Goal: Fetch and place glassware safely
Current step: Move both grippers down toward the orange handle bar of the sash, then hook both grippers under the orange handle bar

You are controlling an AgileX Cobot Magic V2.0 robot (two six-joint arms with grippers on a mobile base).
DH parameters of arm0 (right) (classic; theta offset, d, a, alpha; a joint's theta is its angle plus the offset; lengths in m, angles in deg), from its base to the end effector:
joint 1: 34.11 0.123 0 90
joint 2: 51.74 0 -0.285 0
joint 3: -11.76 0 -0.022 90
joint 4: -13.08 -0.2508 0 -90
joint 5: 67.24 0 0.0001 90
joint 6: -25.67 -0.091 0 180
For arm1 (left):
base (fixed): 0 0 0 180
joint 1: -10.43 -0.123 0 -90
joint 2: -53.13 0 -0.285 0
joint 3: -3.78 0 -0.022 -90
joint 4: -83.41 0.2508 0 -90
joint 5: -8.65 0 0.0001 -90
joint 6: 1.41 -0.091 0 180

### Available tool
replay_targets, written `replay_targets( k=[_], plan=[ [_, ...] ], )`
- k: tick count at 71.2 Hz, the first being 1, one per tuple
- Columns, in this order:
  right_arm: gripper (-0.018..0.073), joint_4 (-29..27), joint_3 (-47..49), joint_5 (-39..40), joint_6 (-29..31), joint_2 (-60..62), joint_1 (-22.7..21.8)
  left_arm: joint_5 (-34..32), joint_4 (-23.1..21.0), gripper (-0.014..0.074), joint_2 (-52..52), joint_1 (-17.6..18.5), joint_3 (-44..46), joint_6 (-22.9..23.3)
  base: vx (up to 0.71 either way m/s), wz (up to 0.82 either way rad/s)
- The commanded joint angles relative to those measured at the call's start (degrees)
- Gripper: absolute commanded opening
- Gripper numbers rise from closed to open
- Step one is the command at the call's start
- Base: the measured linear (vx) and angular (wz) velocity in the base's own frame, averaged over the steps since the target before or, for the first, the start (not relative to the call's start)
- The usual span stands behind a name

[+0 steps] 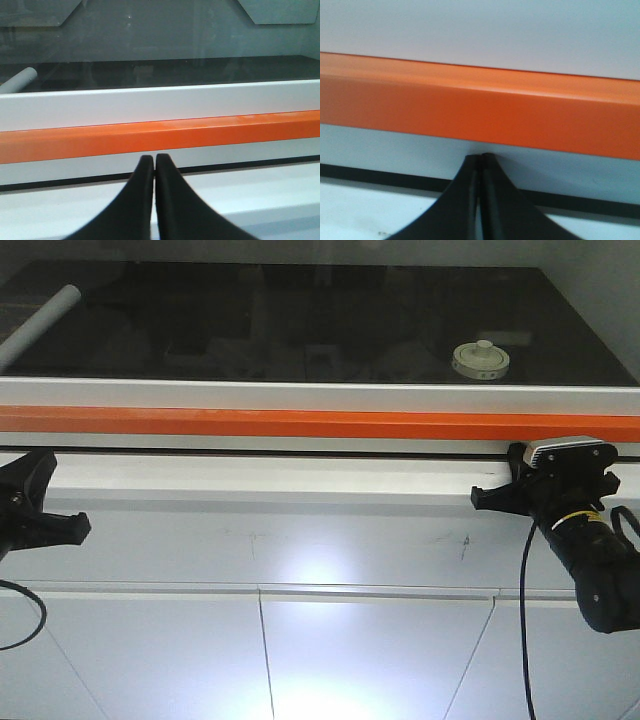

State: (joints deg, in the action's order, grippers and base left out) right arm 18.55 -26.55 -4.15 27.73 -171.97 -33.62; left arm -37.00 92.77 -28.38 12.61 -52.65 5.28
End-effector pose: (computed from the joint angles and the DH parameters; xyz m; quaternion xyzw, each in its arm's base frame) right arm 0.3459 0.0107 0.1350 -0.0610 0.7379 0.0077 0.6721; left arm 0.2320 -0.0194 0.2291 0.0532 0.7213 -0.0559 0.6883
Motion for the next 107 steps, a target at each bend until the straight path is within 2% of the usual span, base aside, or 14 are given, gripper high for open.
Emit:
replay_targets(
  k=[1,19,36,88,107],
  plan=[
    [-0.0004,-0.66,4.66,4.09,0.02,1.74,-0.23,-4.25,-0.43,-0.0007,0.96,-0.17,1.07,0.33,0.0,-0.02],
    [-0.0004,-0.55,4.87,5.95,-0.39,2.15,-0.23,-4.31,-0.49,-0.0007,0.9,-0.17,1.07,-1.71,-0.01,-0.03],
    [-0.0004,-0.3,4.87,7.13,-2.06,2.22,-0.23,-4.64,-2.44,-0.0007,-0.35,-0.17,1.07,-1.64,0.0,-0.01],
    [-0.0004,-0.3,4.87,5.54,-2.71,5.54,-0.23,-4.72,-2.55,-0.0007,-0.36,-0.17,1.07,-1.64,0.0,0.0],
    [-0.0004,-0.3,4.87,5.54,-2.71,5.54,-0.23,-4.67,-2.61,-0.0007,-6.7,-0.17,6.51,-1.88,0.0,0.0]
  ],
)
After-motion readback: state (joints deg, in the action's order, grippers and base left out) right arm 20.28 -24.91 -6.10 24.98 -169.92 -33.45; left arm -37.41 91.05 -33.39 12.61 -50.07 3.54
